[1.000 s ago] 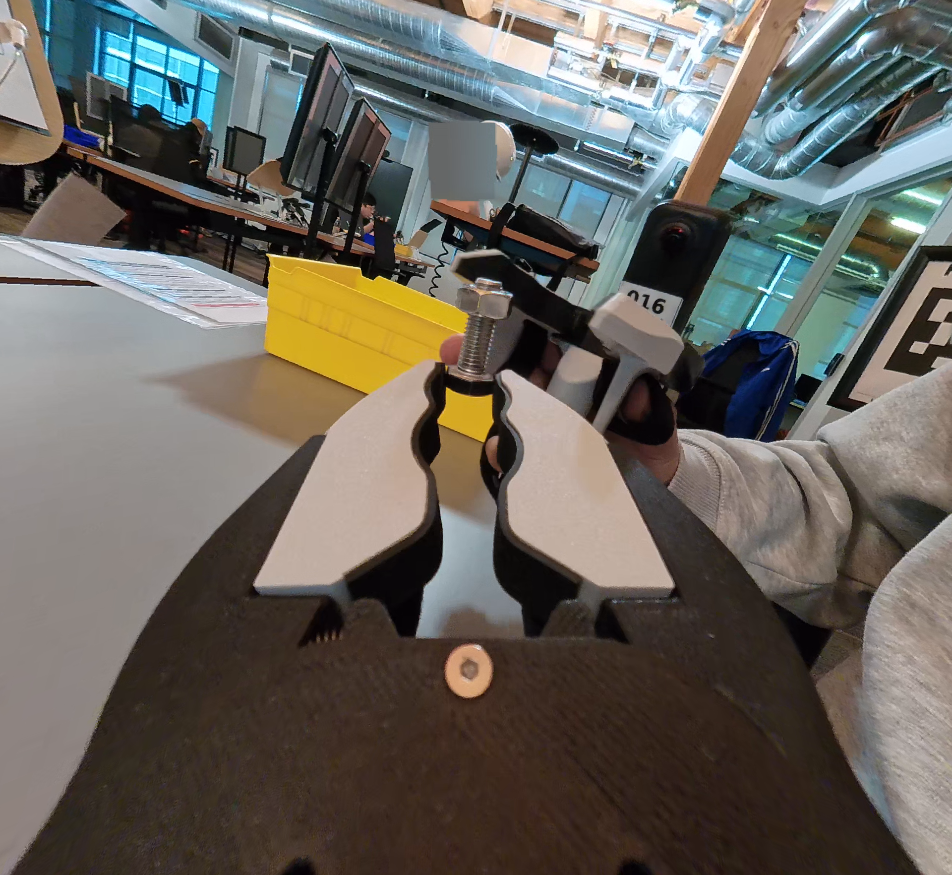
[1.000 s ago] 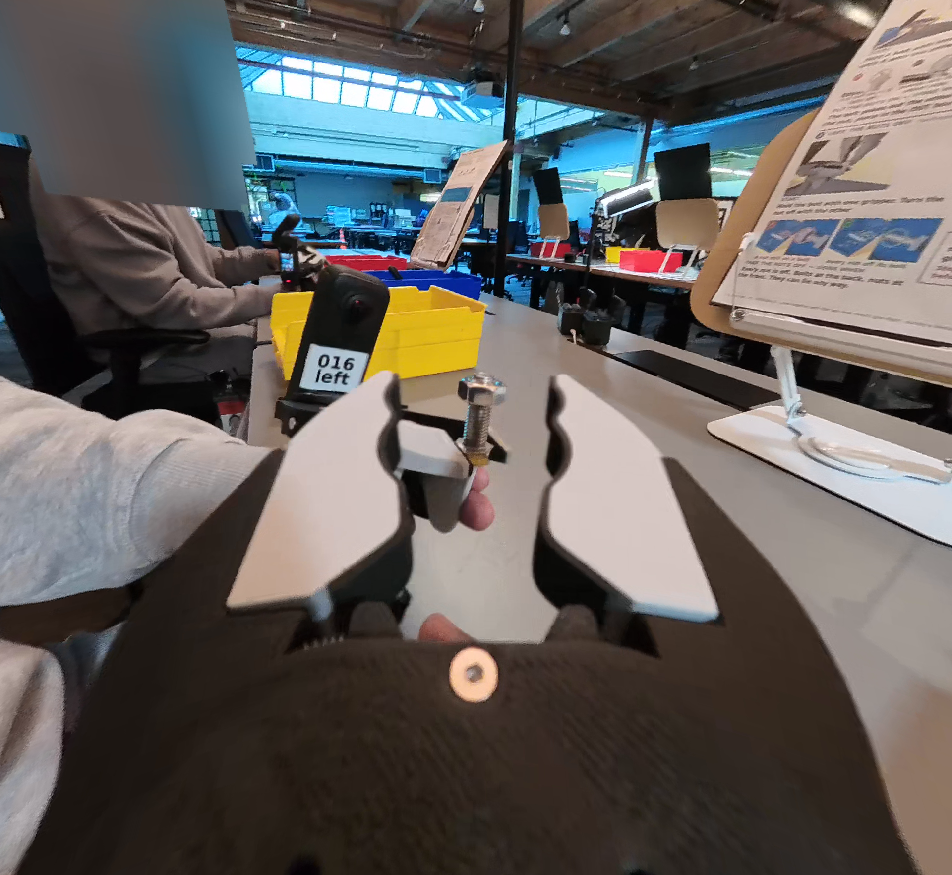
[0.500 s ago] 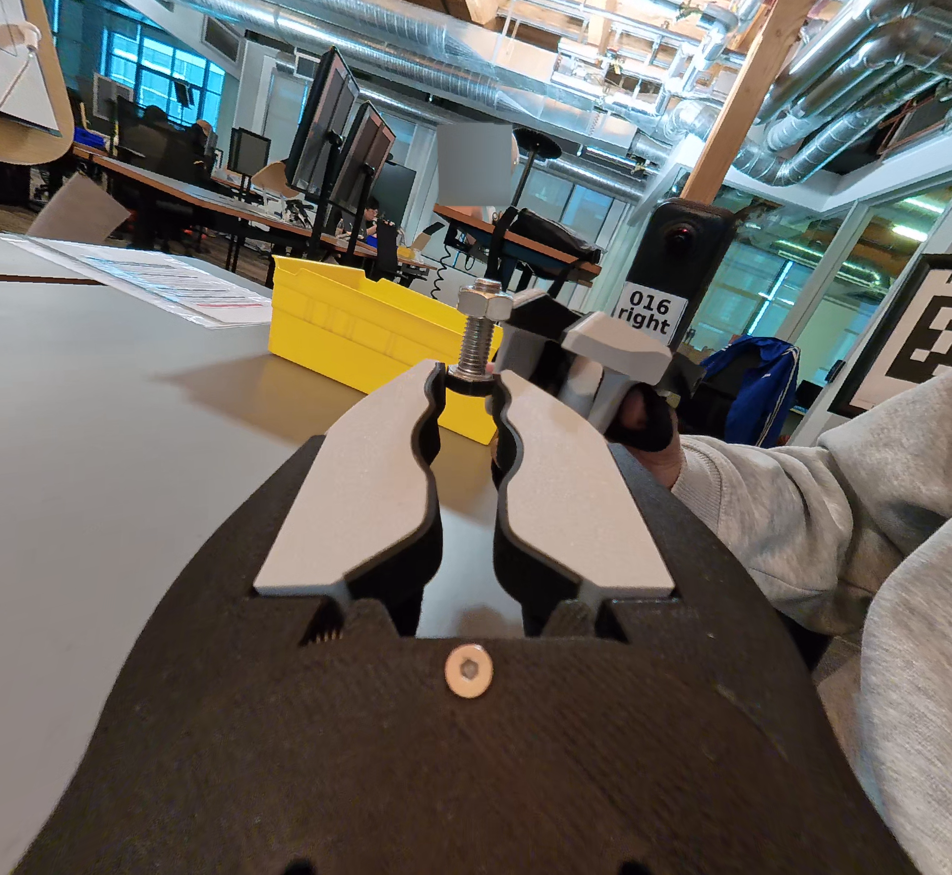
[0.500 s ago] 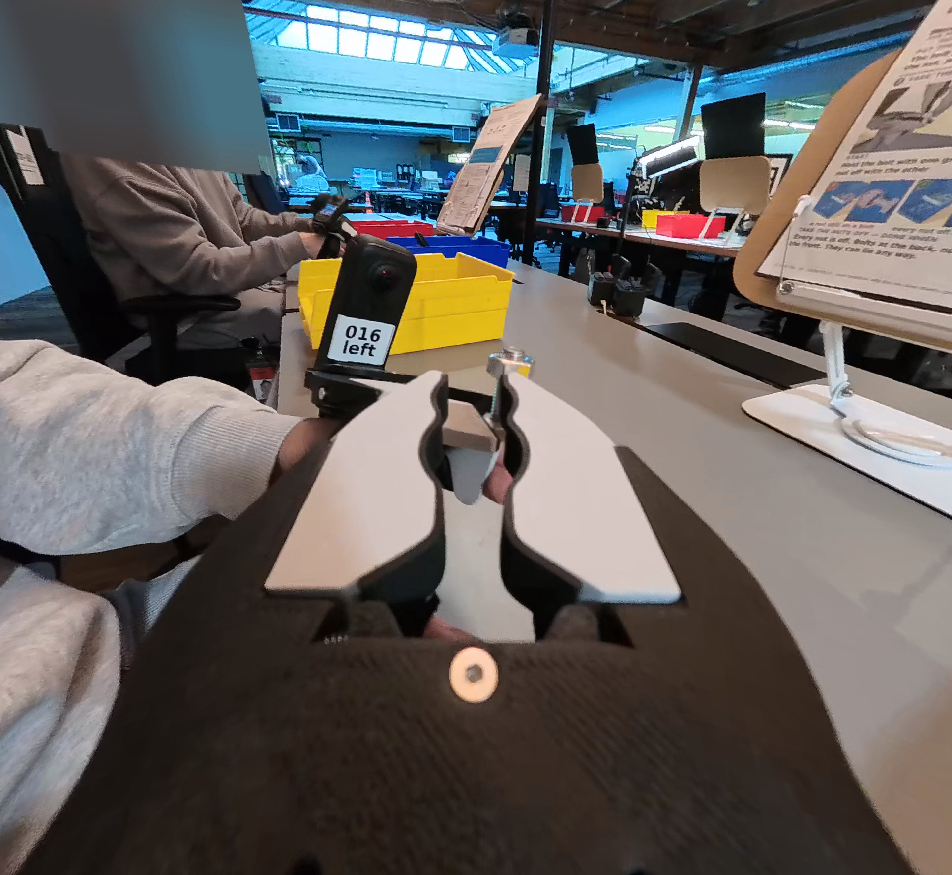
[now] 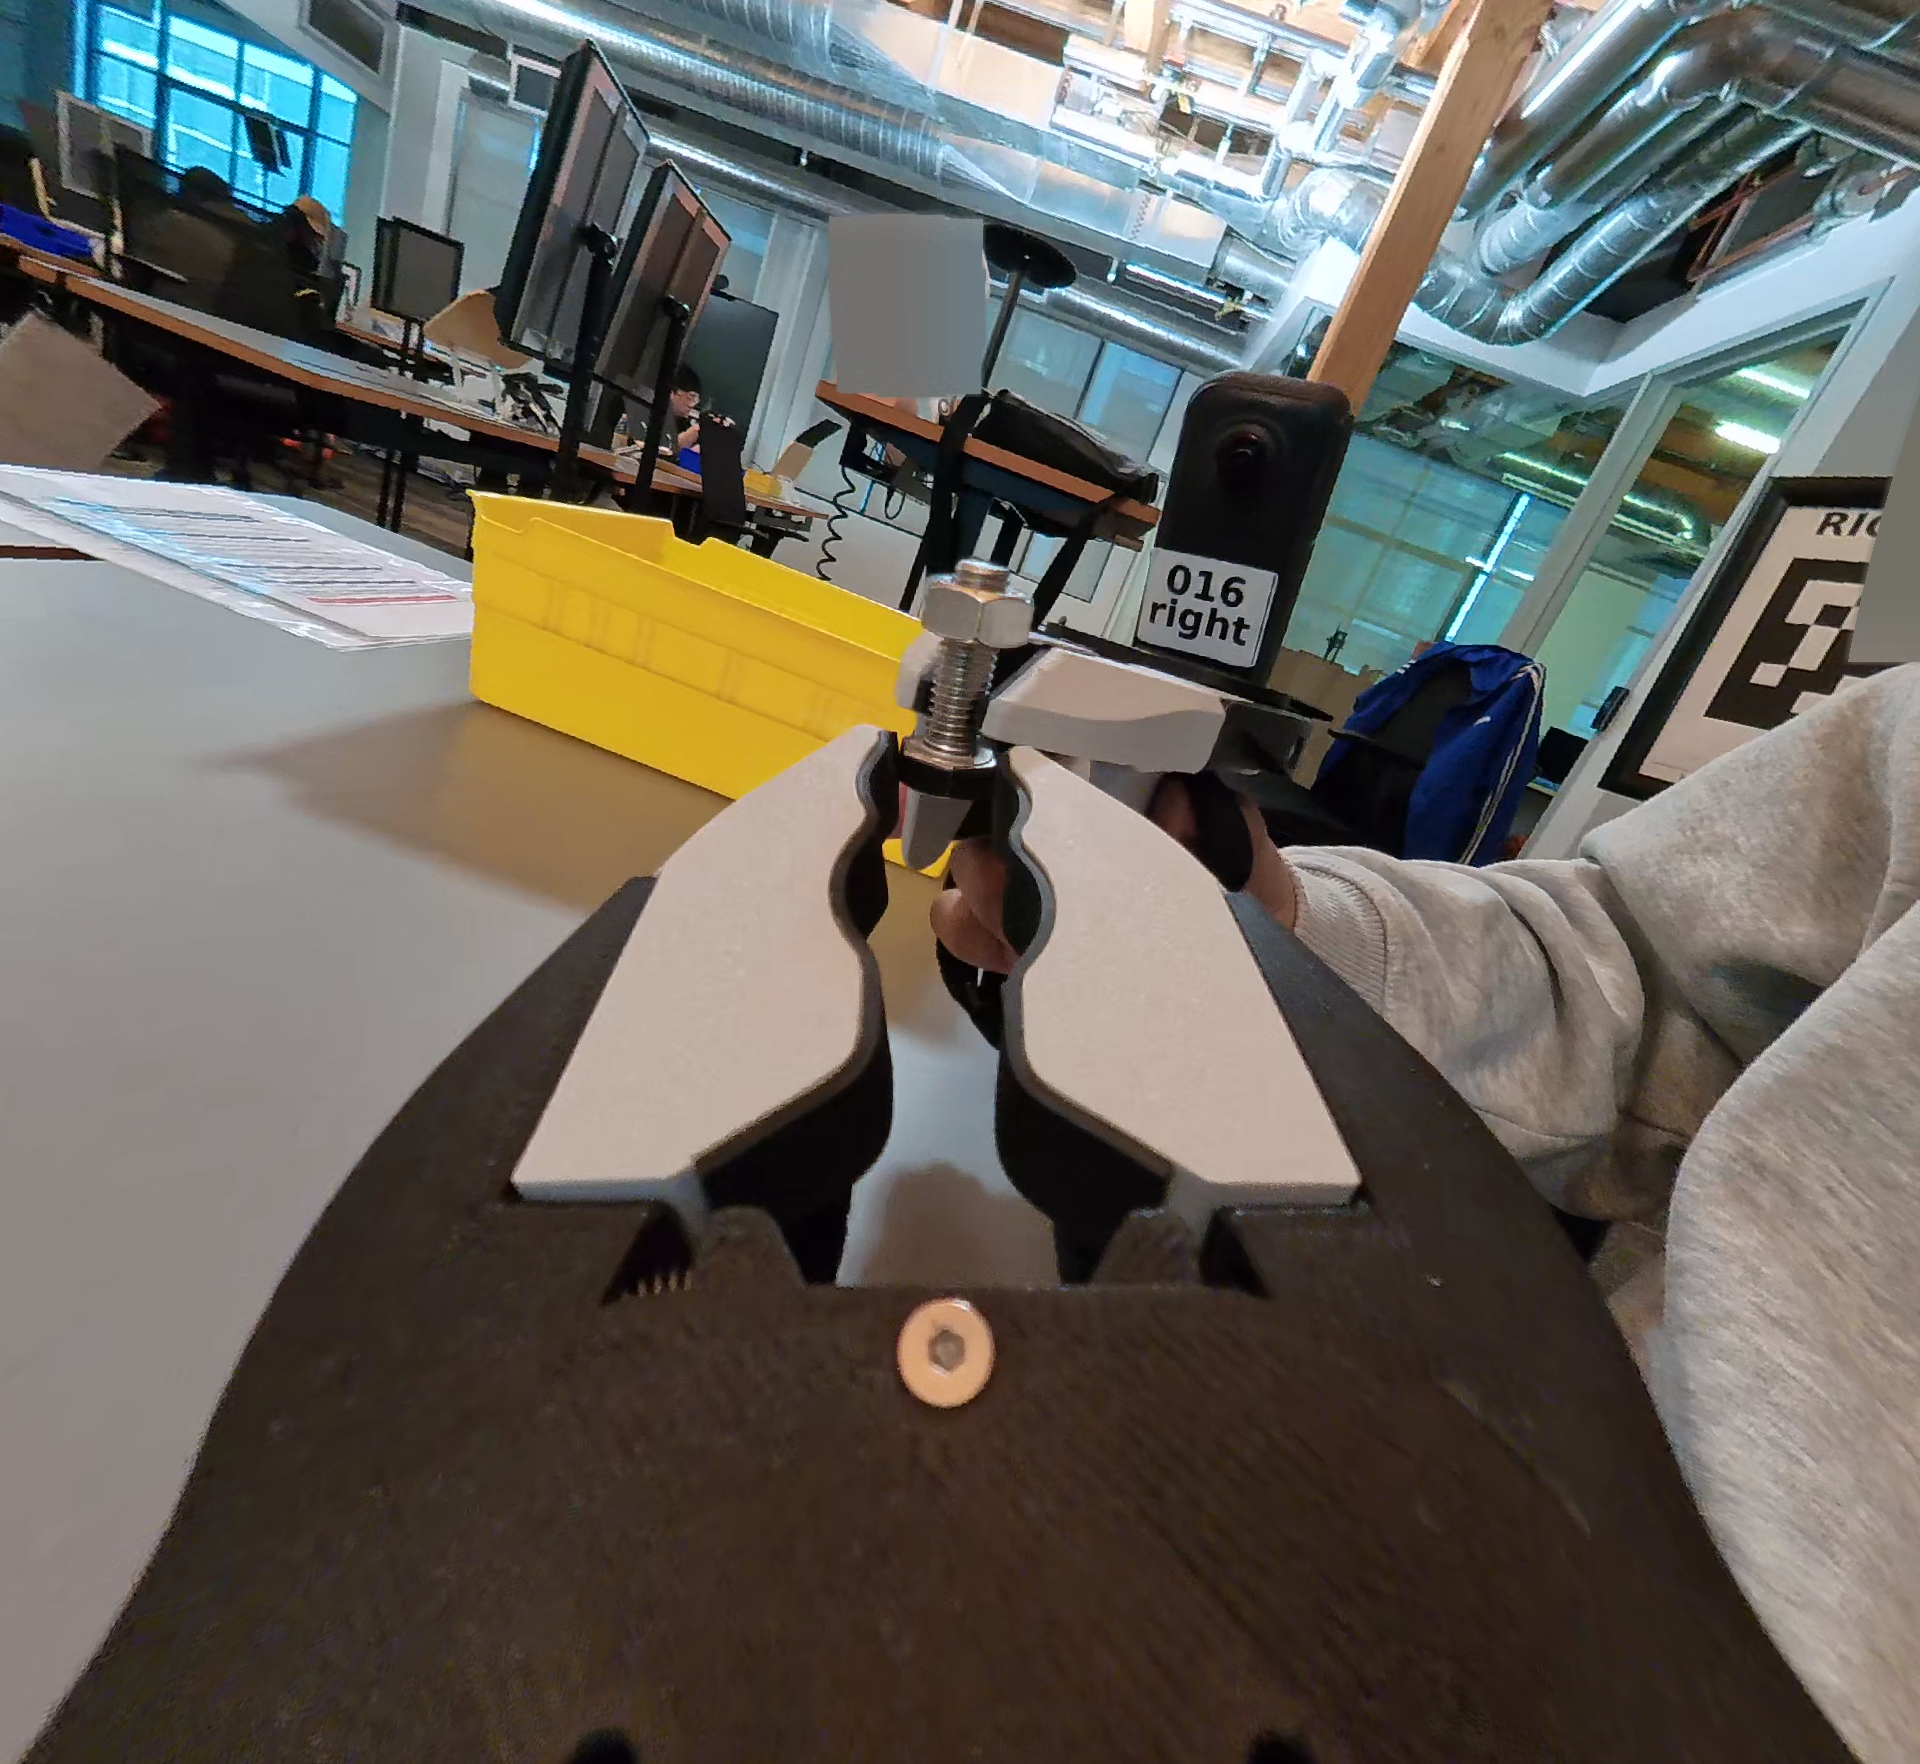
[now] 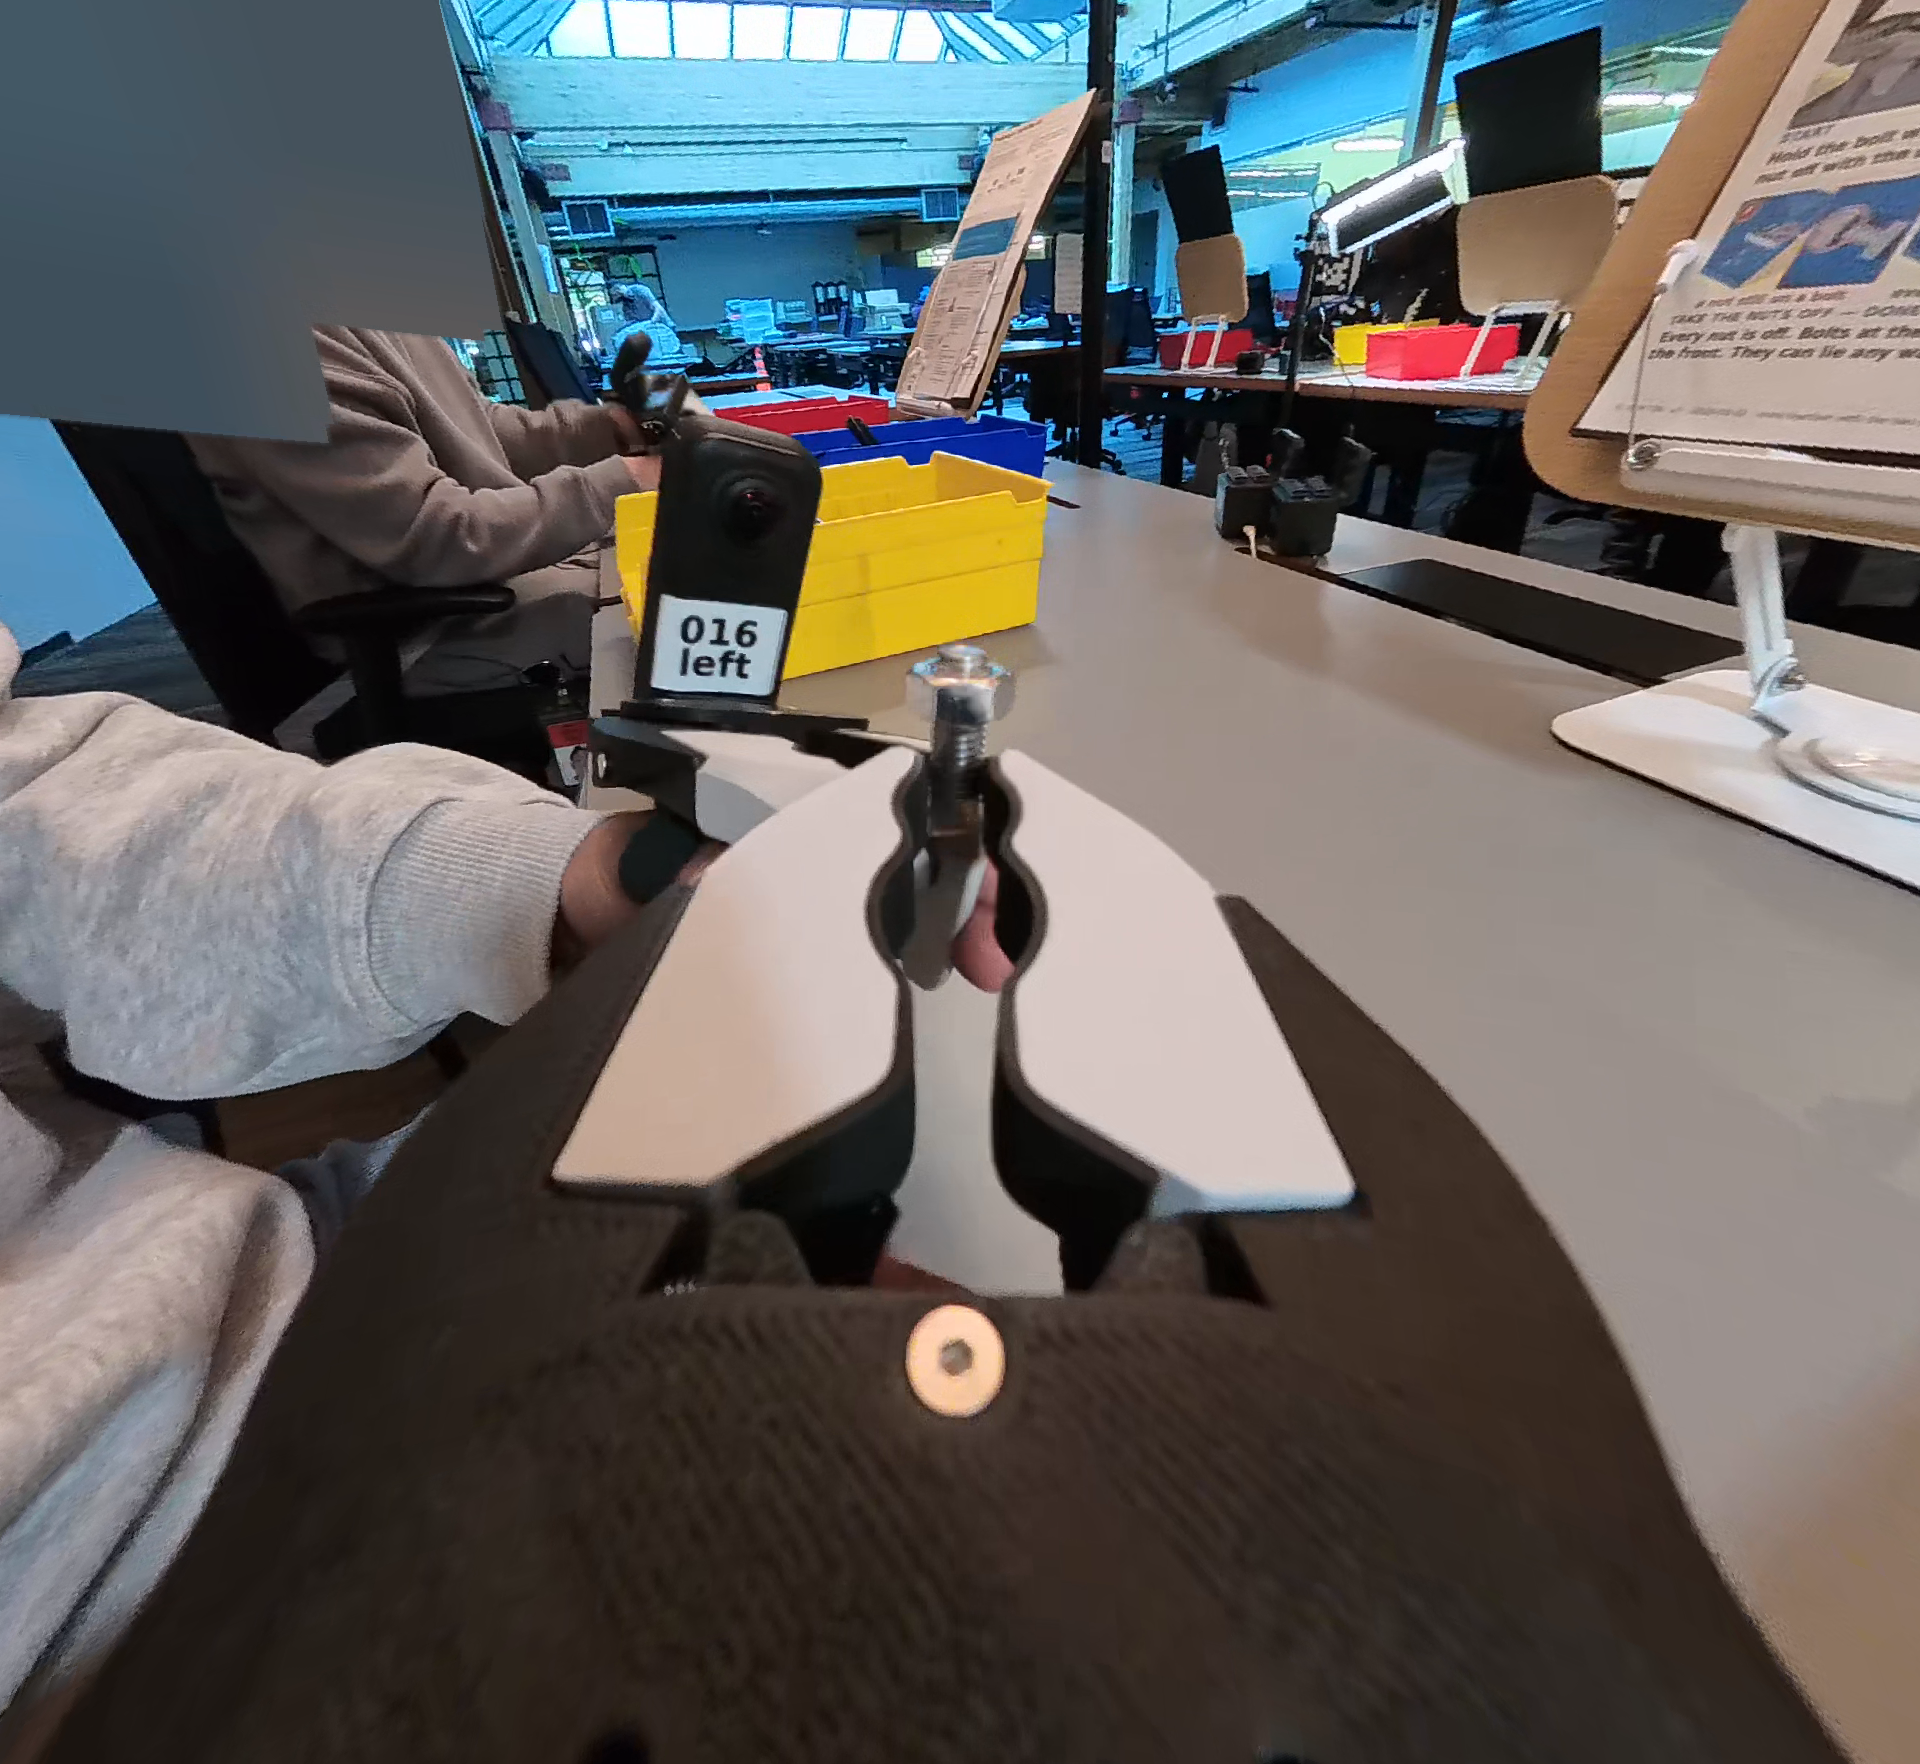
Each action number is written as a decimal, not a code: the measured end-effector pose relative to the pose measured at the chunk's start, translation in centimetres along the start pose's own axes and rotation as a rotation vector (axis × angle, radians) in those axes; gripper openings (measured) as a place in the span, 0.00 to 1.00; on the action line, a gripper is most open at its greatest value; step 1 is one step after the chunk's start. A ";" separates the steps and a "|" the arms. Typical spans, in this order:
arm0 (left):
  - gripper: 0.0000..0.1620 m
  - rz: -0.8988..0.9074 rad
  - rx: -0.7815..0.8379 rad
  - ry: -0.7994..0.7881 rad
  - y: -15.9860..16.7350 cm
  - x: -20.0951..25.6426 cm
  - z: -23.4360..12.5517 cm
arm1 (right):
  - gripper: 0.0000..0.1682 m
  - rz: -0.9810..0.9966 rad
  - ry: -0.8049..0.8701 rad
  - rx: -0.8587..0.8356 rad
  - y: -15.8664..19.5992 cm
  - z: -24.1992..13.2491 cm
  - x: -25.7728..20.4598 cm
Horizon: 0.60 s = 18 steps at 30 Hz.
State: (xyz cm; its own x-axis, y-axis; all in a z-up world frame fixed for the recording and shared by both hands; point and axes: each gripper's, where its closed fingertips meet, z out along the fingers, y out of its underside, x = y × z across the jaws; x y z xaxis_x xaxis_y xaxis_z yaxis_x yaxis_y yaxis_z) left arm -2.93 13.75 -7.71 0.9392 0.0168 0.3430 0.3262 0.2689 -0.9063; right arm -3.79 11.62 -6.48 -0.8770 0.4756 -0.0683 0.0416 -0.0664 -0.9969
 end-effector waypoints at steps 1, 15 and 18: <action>0.10 -0.003 0.000 0.007 0.0 0.1 0.0 | 0.06 0.002 -0.001 -0.009 0.0 -0.1 -0.1; 0.29 -0.082 0.051 0.003 -1.0 -0.3 -0.3 | 0.06 -0.238 0.580 -0.048 -12.1 -13.8 10.9; 0.28 -0.072 0.039 -0.008 -0.8 -0.4 -0.1 | 0.06 -0.137 0.830 -0.209 -10.3 -21.3 16.7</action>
State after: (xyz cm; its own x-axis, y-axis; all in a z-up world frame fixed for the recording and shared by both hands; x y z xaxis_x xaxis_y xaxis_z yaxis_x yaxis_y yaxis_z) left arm -3.55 13.40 -7.20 0.9123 0.0040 0.4094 0.3886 0.3067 -0.8689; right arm -8.70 38.89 1.85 -0.2512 0.9594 0.1285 0.1199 0.1626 -0.9794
